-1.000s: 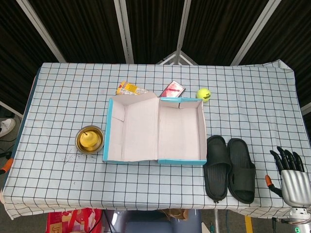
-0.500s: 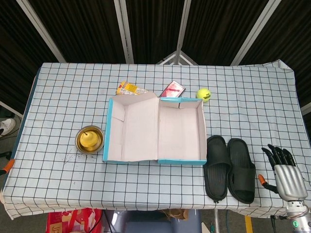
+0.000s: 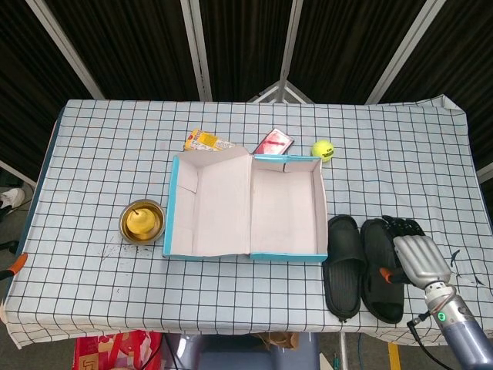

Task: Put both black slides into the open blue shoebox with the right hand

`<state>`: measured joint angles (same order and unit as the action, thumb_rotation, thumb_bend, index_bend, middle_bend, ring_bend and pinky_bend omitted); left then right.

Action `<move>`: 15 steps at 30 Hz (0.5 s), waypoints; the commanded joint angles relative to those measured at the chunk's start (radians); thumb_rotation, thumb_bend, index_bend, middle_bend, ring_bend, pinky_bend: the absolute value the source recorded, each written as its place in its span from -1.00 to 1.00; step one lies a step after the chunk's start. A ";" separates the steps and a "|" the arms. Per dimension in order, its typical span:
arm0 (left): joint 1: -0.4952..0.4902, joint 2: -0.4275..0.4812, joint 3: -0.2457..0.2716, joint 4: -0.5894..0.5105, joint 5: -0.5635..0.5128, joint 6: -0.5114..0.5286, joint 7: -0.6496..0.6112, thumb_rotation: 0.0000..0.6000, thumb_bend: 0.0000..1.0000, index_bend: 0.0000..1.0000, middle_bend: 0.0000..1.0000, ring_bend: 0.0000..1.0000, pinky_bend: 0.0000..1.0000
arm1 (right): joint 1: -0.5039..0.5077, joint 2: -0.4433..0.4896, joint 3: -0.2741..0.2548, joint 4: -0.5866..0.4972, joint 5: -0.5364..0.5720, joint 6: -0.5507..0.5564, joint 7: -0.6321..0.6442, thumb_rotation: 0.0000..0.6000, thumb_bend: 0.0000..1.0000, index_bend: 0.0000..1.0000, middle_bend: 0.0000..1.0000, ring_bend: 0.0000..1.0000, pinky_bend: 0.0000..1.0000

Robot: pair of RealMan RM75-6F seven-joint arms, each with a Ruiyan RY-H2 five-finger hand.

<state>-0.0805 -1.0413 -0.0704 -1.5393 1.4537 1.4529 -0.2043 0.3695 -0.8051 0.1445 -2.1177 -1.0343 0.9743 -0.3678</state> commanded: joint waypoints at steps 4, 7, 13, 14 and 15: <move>0.009 0.009 0.000 0.007 0.009 0.021 -0.035 1.00 -0.28 -1.00 -1.00 -1.00 -0.86 | 0.127 -0.063 0.018 -0.005 0.166 -0.078 -0.065 1.00 -0.42 -0.85 -0.86 -0.90 -0.90; 0.014 0.010 -0.004 0.014 0.009 0.035 -0.046 1.00 -0.28 -1.00 -1.00 -1.00 -0.86 | 0.159 -0.097 0.004 0.014 0.211 -0.089 -0.083 1.00 -0.42 -0.85 -0.86 -0.90 -0.90; 0.029 0.007 -0.015 0.032 0.018 0.084 -0.070 1.00 -0.28 -1.00 -1.00 -1.00 -0.86 | 0.210 -0.150 -0.022 0.044 0.274 -0.092 -0.116 1.00 -0.42 -0.86 -0.87 -0.90 -0.90; 0.031 0.006 -0.016 0.035 0.018 0.090 -0.074 1.00 -0.28 -1.00 -1.00 -1.00 -0.86 | 0.218 -0.158 -0.027 0.048 0.284 -0.090 -0.121 1.00 -0.42 -0.86 -0.86 -0.90 -0.90; 0.032 0.006 -0.016 0.037 0.019 0.093 -0.076 1.00 -0.28 -1.00 -1.00 -1.00 -0.86 | 0.226 -0.166 -0.032 0.053 0.293 -0.091 -0.125 1.00 -0.42 -0.86 -0.86 -0.90 -0.90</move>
<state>-0.0500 -1.0345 -0.0851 -1.5044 1.4712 1.5436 -0.2785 0.5873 -0.9622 0.1199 -2.0718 -0.7509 0.8834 -0.4863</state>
